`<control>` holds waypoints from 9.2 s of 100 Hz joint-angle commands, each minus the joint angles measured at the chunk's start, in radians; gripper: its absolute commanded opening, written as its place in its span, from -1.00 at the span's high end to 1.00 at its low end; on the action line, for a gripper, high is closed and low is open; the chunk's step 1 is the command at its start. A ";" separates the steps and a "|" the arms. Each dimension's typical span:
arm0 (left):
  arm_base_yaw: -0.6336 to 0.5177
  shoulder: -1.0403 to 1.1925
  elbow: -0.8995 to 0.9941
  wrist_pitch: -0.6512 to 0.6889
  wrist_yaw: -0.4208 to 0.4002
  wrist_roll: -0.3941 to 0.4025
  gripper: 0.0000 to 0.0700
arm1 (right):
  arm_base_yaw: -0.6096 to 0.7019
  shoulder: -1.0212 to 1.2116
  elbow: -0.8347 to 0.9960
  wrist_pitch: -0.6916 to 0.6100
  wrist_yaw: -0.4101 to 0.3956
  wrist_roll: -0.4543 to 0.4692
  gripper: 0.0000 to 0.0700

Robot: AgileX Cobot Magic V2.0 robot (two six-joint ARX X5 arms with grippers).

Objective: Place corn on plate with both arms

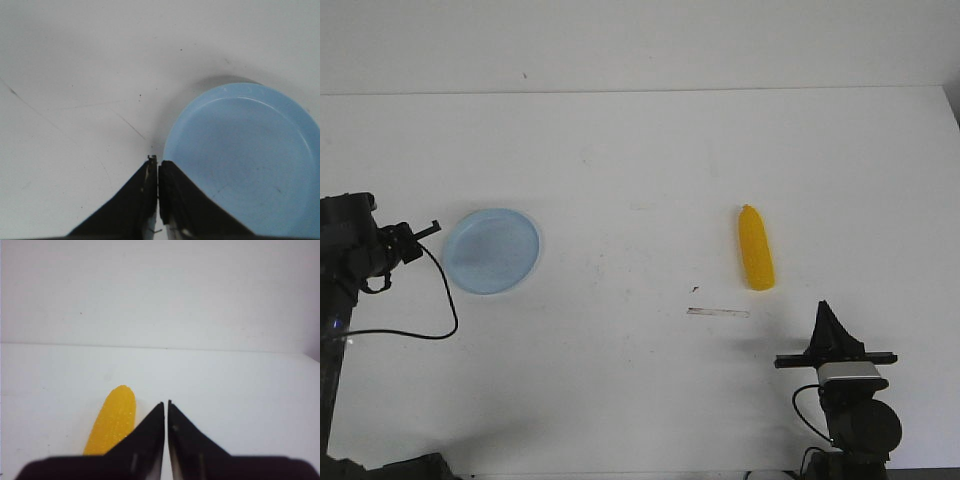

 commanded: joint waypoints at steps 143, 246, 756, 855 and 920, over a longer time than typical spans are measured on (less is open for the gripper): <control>0.095 0.455 0.060 -0.029 0.471 0.099 0.17 | 0.002 0.002 -0.001 0.010 0.001 0.012 0.98; -0.176 0.343 0.061 -0.005 0.489 0.008 1.00 | 0.002 0.002 -0.001 0.010 0.001 0.012 0.98; -0.240 -1.232 -0.938 0.773 0.006 0.234 0.99 | 0.024 0.024 0.086 0.029 0.011 0.076 0.98; -0.240 -1.232 -0.938 0.774 0.007 0.234 0.99 | 0.133 1.094 0.751 -0.212 -0.008 0.039 0.98; -0.240 -1.232 -0.938 0.774 0.007 0.235 0.99 | 0.169 1.628 1.369 -0.888 -0.007 0.230 -0.03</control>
